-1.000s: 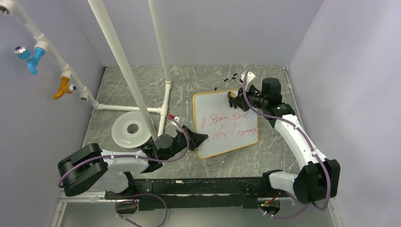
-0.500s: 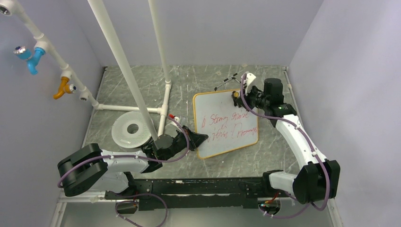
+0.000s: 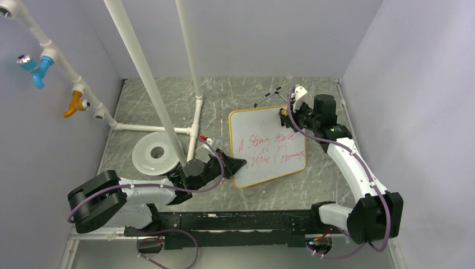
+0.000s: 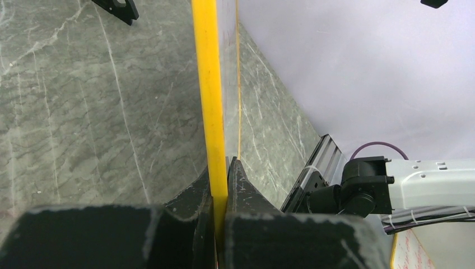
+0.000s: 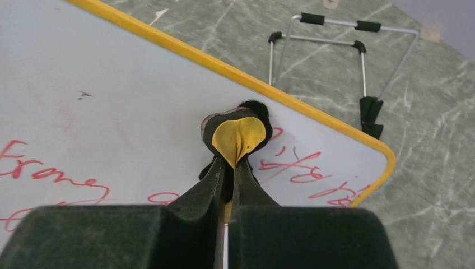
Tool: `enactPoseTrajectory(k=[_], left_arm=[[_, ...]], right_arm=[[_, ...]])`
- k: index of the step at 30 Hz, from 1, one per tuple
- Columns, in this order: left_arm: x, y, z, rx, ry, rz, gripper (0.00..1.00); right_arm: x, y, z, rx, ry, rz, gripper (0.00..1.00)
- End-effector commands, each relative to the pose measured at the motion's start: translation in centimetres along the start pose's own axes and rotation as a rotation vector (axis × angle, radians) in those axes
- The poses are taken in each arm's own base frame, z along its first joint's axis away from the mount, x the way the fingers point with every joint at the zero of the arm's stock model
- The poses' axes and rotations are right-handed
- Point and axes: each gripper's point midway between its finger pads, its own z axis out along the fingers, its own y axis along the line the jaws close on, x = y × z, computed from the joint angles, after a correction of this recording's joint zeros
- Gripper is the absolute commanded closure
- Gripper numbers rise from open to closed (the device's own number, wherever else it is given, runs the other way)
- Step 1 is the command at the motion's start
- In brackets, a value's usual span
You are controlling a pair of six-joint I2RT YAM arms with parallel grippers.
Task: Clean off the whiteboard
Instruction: Erase the whiteboard at the center of the board.
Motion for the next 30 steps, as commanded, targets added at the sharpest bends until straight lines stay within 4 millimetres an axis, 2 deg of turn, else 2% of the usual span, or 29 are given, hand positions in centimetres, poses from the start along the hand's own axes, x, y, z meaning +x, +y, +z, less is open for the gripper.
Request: enactPoseTrajectory(k=[1, 4, 8, 10, 12, 13, 14, 15, 17, 19, 22, 24, 28, 30], left_arm=[[4.7, 0.3, -1.7, 0.076, 0.203, 0.196, 1.00], [4.6, 0.3, -1.8, 0.074, 0.198, 0.196, 1.00], [4.6, 0.3, -1.8, 0.074, 0.196, 0.199, 1.00], [4.6, 0.3, -1.7, 0.076, 0.198, 0.200, 1.00], [4.6, 0.2, -1.7, 0.078, 0.199, 0.199, 1.00], [4.6, 0.2, -1.7, 0.078, 0.198, 0.200, 1.00], [4.7, 0.3, -1.8, 0.076, 0.200, 0.200, 1.00], [4.6, 0.2, -1.8, 0.079, 0.199, 0.200, 1.00], [4.6, 0.3, -1.8, 0.080, 0.199, 0.205, 1.00], [4.7, 0.3, -1.9, 0.081, 0.200, 0.208, 1.00], [4.7, 0.4, -2.0, 0.080, 0.202, 0.214, 1.00], [4.7, 0.3, -2.0, 0.083, 0.200, 0.214, 1.00], [4.7, 0.3, -1.9, 0.087, 0.203, 0.218, 1.00], [4.8, 0.2, -1.9, 0.088, 0.205, 0.218, 1.00]], right_arm=[[1.2, -1.4, 0.2, 0.063, 0.039, 0.013, 1.00], [1.1, 1.9, 0.1, -0.125, 0.016, -0.022, 1.00], [0.3, 8.8, -1.4, -0.485, -0.066, -0.106, 1.00], [-0.2, 9.7, -1.7, -0.534, -0.093, -0.098, 1.00], [-0.5, 8.0, -0.8, -0.429, -0.077, -0.054, 1.00], [-0.5, 6.1, -0.1, -0.325, -0.062, -0.021, 1.00], [-0.3, 3.3, 0.4, -0.166, -0.042, 0.015, 1.00], [-0.1, 0.7, 0.6, -0.029, -0.028, 0.055, 1.00], [0.3, -3.3, 0.3, 0.173, -0.024, 0.121, 1.00], [0.6, -5.1, -0.2, 0.264, -0.022, 0.147, 1.00], [0.7, -5.2, -0.5, 0.258, -0.017, 0.125, 1.00], [0.8, -3.4, -0.1, 0.148, -0.006, 0.080, 1.00], [0.7, 5.4, -0.3, -0.345, -0.045, -0.030, 1.00], [0.2, 7.3, -0.7, -0.429, -0.063, -0.059, 1.00]])
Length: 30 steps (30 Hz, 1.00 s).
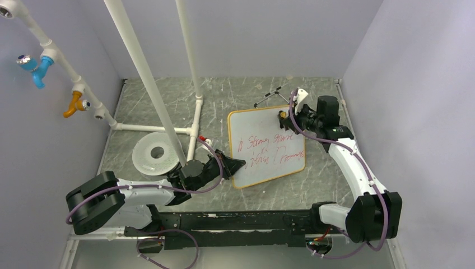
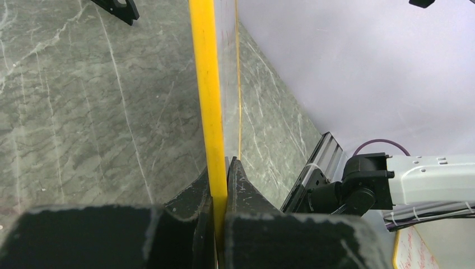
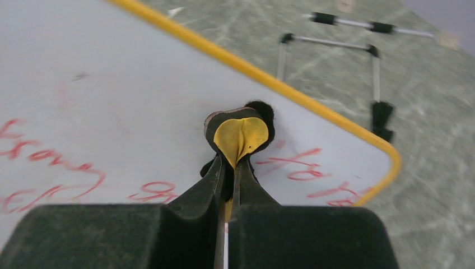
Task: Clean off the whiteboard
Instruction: Erase the whiteboard at the center of the board.
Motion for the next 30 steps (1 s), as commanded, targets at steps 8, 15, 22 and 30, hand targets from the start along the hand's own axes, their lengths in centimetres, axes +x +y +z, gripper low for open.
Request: enactPoseTrajectory(k=[8, 15, 22, 30], left_arm=[[4.9, 0.2, -1.6, 0.081, 0.211, 0.207, 1.00], [4.8, 0.3, -1.7, 0.078, 0.206, 0.214, 1.00], [4.7, 0.3, -1.7, 0.080, 0.203, 0.217, 1.00], [4.8, 0.2, -1.6, 0.088, 0.204, 0.217, 1.00]], right_arm=[[0.3, -2.3, 0.4, 0.159, 0.036, 0.051, 1.00], [1.7, -2.8, -0.3, 0.169, 0.099, -0.052, 1.00], [2.2, 2.9, 0.7, -0.161, 0.093, -0.069, 1.00], [-0.7, 2.8, 0.7, -0.108, -0.035, 0.042, 1.00]])
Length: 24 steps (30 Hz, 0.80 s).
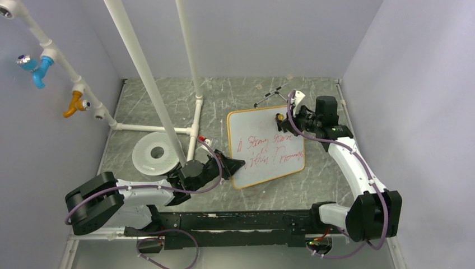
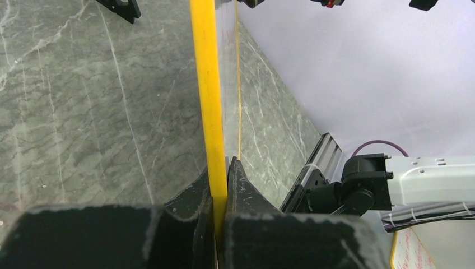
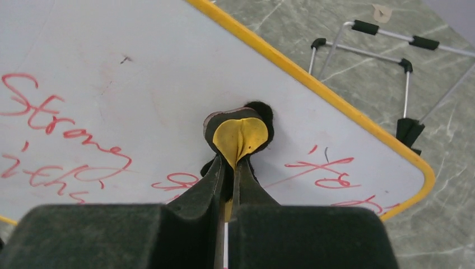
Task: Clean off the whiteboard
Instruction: Erase the whiteboard at the center of the board.
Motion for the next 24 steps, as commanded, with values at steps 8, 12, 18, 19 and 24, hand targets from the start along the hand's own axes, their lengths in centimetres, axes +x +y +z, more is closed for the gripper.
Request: enactPoseTrajectory(k=[8, 12, 18, 19, 24], left_arm=[[5.0, 0.0, -1.3, 0.106, 0.209, 0.228, 1.00], [5.0, -0.1, -1.2, 0.108, 0.209, 0.228, 1.00], [5.1, 0.0, -1.3, 0.109, 0.212, 0.231, 1.00], [5.1, 0.0, -1.3, 0.109, 0.212, 0.231, 1.00], [5.1, 0.0, -1.2, 0.111, 0.214, 0.231, 1.00]], right_arm=[[0.5, -8.9, -1.8, 0.562, -0.026, 0.242, 1.00], [0.7, -3.3, 0.6, 0.180, 0.028, 0.131, 1.00], [-2.1, 2.6, 1.0, -0.132, -0.071, 0.072, 1.00], [-2.2, 0.6, 1.1, -0.014, -0.068, 0.116, 1.00], [-0.7, -9.3, -2.1, 0.616, -0.071, 0.286, 1.00]])
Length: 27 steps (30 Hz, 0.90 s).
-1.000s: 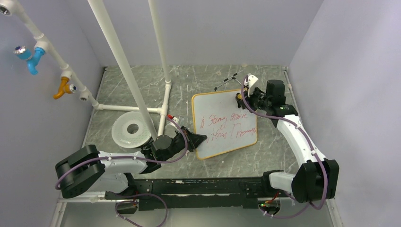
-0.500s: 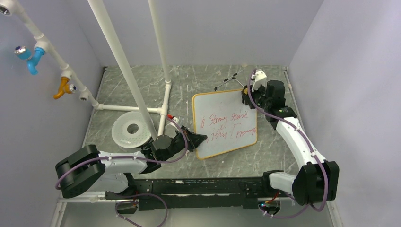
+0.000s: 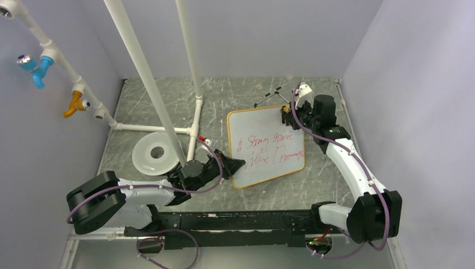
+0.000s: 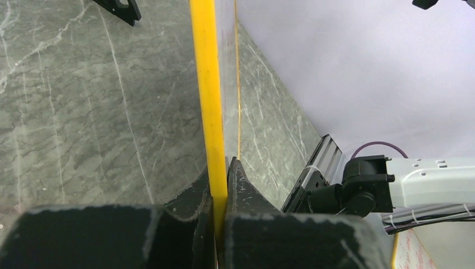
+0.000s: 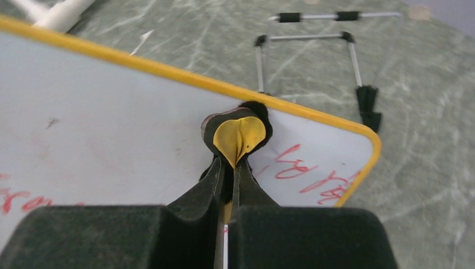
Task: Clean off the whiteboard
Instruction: Erase the whiteboard at the center of the board.
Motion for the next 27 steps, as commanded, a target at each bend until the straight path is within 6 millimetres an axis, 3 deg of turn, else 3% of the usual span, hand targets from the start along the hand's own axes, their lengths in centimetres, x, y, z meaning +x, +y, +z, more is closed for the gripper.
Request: enactPoseTrajectory(k=[1, 6, 9, 11, 13, 15, 16, 18, 20, 21, 23, 27], left_arm=[[5.1, -0.1, -1.3, 0.110, 0.220, 0.232, 1.00], [5.2, -0.2, -1.3, 0.114, 0.225, 0.232, 1.00], [5.2, -0.1, -1.3, 0.112, 0.224, 0.234, 1.00], [5.2, -0.2, -1.3, 0.113, 0.224, 0.235, 1.00], [5.2, -0.2, -1.4, 0.115, 0.224, 0.235, 1.00], [5.2, -0.1, -1.4, 0.113, 0.222, 0.235, 1.00], [5.2, -0.1, -1.5, 0.114, 0.223, 0.235, 1.00], [5.1, -0.2, -1.5, 0.115, 0.219, 0.236, 1.00], [5.1, -0.2, -1.5, 0.116, 0.220, 0.236, 1.00], [5.1, -0.2, -1.5, 0.115, 0.220, 0.235, 1.00], [5.1, -0.2, -1.4, 0.118, 0.221, 0.235, 1.00], [5.2, -0.3, -1.4, 0.120, 0.224, 0.235, 1.00]], right_arm=[[-1.0, -6.7, -0.9, 0.412, -0.068, 0.120, 1.00], [-0.3, -6.2, -0.5, 0.368, -0.026, 0.064, 1.00], [0.9, -0.3, 0.6, -0.006, 0.044, -0.049, 1.00], [1.5, 4.3, 0.0, -0.294, 0.040, -0.133, 1.00], [1.0, 6.9, -0.8, -0.445, 0.005, -0.134, 1.00], [0.3, 6.6, -0.7, -0.412, -0.016, -0.103, 1.00], [0.1, 5.0, -0.2, -0.312, -0.013, -0.075, 1.00], [-0.2, 0.2, 0.4, -0.016, -0.019, 0.001, 1.00], [0.0, -4.6, -0.1, 0.272, -0.018, 0.051, 1.00], [-0.1, -5.5, -0.3, 0.319, -0.024, 0.059, 1.00], [0.2, -4.9, -0.3, 0.277, -0.006, 0.031, 1.00], [1.4, 2.1, 0.0, -0.154, 0.039, -0.101, 1.00]])
